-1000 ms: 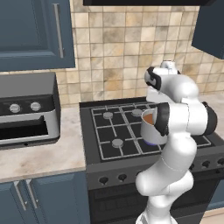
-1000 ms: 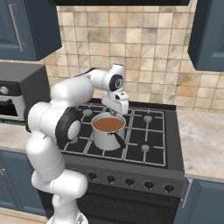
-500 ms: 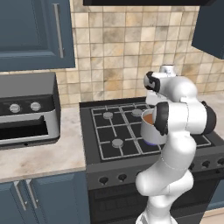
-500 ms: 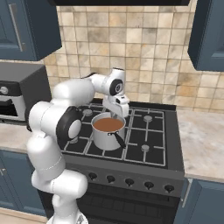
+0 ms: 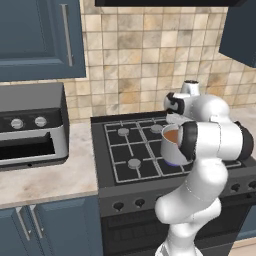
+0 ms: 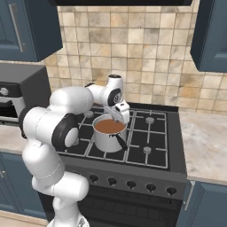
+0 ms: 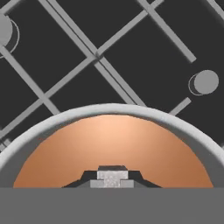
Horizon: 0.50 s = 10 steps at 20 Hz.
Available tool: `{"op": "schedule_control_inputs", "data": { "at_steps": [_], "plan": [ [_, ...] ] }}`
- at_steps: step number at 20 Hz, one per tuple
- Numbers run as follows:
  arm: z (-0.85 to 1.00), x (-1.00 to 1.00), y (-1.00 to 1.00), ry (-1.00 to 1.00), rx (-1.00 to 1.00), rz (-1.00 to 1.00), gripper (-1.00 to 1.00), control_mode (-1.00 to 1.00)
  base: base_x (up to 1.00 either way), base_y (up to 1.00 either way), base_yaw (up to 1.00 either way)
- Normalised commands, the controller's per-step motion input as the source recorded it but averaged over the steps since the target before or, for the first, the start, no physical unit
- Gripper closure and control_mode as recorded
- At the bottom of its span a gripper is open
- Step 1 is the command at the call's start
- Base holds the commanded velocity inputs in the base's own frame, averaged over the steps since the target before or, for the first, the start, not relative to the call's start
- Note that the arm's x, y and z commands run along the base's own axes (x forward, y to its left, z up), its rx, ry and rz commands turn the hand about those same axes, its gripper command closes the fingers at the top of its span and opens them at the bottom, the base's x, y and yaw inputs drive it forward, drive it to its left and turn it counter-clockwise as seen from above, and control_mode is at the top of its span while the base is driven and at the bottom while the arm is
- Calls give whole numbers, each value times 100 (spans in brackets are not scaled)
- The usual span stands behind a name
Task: Pick up the sugar cube(s) and place them in the saucepan with hot chocolate.
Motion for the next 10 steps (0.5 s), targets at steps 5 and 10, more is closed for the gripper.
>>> {"op": "schedule_control_inputs", "data": {
  "at_steps": [5,10],
  "plan": [
    [0,0,0,-5,-1,0,100,-100,0,0,0],
    [0,0,0,0,0,0,-100,-100,0,0,0]
  ]
}}
